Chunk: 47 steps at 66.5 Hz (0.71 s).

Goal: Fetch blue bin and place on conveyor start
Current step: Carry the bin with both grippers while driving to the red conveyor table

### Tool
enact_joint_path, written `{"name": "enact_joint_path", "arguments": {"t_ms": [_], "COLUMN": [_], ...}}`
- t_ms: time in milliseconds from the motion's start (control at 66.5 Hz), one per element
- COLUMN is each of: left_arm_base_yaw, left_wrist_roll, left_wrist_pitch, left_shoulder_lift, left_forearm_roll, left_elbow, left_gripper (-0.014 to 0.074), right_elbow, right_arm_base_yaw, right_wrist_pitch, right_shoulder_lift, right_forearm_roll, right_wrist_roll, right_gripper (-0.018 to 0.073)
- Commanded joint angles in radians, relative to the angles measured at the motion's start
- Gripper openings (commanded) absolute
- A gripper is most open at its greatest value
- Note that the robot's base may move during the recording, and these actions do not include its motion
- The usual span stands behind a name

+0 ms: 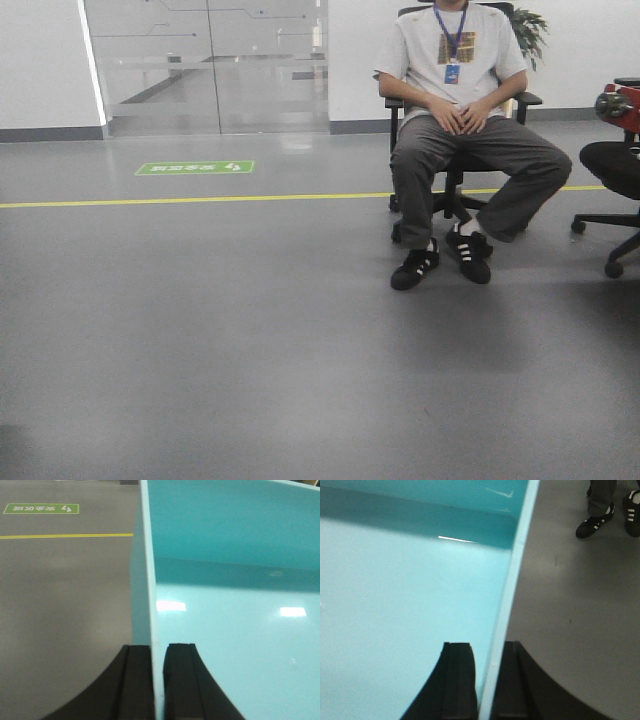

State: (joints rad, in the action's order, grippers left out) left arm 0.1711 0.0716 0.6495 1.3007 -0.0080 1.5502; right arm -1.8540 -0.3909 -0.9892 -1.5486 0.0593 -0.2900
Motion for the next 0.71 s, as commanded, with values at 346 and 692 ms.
{"name": "enact_joint_path", "arguments": {"t_ms": [346, 692], "left_arm_base_yaw": [0.002, 0.002], "left_wrist_roll": [-0.010, -0.010], "left_wrist_pitch": [-0.064, -0.064], "left_shoulder_lift": [-0.011, -0.011], "left_forearm_roll": [-0.003, -0.003], "left_elbow": [0.007, 0.007], "left_gripper": [-0.0111, -0.0111], "right_elbow": [-0.008, -0.008], "right_arm_base_yaw": [0.001, 0.001], "right_wrist_pitch": [0.036, 0.036], "right_shoulder_lift": [0.012, 0.012], "right_forearm_roll": [-0.002, -0.002], "right_wrist_roll": [0.026, 0.026], "right_gripper": [-0.0151, -0.0151]}}
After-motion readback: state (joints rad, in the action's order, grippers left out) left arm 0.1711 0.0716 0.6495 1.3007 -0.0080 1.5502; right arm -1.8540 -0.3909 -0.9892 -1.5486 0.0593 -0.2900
